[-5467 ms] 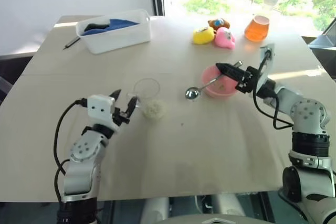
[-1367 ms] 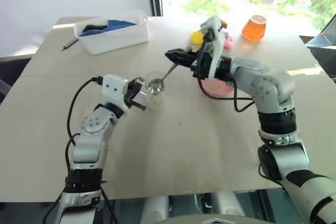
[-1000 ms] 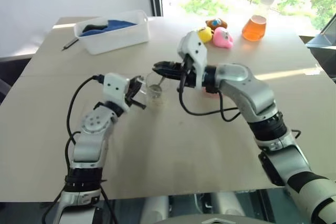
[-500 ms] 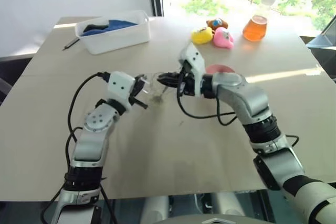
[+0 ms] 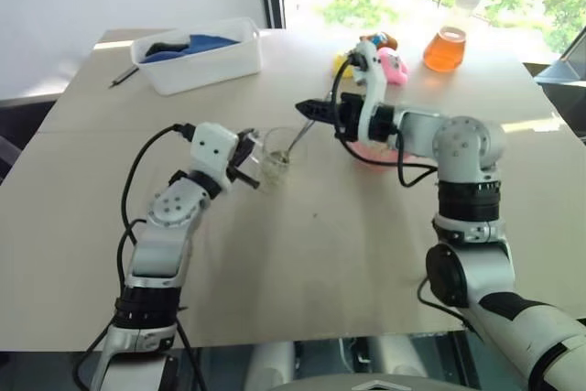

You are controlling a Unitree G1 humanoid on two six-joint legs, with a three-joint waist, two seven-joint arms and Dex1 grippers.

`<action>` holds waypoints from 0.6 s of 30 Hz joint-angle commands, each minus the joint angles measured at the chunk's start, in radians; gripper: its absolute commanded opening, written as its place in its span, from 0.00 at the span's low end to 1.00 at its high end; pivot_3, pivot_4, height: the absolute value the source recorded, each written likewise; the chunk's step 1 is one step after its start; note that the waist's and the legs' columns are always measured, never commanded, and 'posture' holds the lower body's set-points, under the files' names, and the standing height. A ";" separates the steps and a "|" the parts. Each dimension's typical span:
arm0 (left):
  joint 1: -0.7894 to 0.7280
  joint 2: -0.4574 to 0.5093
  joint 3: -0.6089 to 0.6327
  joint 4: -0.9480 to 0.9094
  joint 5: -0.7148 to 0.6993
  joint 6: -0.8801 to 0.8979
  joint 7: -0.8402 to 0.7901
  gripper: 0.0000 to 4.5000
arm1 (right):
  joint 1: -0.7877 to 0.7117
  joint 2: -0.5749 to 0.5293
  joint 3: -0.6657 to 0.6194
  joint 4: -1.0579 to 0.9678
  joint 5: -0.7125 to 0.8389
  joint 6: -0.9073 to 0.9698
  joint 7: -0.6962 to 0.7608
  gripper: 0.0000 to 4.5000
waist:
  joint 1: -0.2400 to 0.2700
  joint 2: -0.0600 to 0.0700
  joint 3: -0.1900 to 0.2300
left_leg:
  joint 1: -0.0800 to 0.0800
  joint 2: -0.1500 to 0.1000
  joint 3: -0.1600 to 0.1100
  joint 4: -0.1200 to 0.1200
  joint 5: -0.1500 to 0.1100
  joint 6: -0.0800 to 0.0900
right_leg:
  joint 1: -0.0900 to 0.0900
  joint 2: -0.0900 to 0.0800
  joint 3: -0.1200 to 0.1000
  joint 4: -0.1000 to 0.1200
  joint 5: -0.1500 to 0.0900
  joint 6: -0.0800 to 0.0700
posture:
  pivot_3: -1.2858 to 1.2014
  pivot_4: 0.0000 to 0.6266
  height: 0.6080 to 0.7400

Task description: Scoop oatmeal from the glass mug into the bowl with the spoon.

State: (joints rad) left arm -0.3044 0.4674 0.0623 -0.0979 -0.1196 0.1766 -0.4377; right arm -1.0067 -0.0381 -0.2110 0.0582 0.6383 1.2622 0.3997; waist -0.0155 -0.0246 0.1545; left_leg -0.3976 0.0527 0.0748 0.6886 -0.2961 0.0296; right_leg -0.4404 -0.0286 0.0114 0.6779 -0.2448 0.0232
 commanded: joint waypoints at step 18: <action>-0.117 -0.189 -0.022 0.172 -0.012 -0.080 0.029 0.01 | -0.112 -0.054 -0.199 0.050 0.123 0.157 -0.149 0.00 | 0.002 0.000 0.000 | -0.002 -0.004 -0.002 -0.001 0.001 0.000 | 0.000 -0.003 -0.001 -0.001 0.000 0.000 | 0.52 0.24 1.00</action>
State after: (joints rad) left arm -0.4032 0.2862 0.0548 0.0712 -0.1401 0.1232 -0.4087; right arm -1.0743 -0.0952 -0.3763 0.1201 0.7181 1.4065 0.2619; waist -0.0136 -0.0245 0.1545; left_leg -0.3999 0.0486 0.0730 0.6879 -0.2950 0.0292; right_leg -0.4404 -0.0313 0.0100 0.6765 -0.2448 0.0235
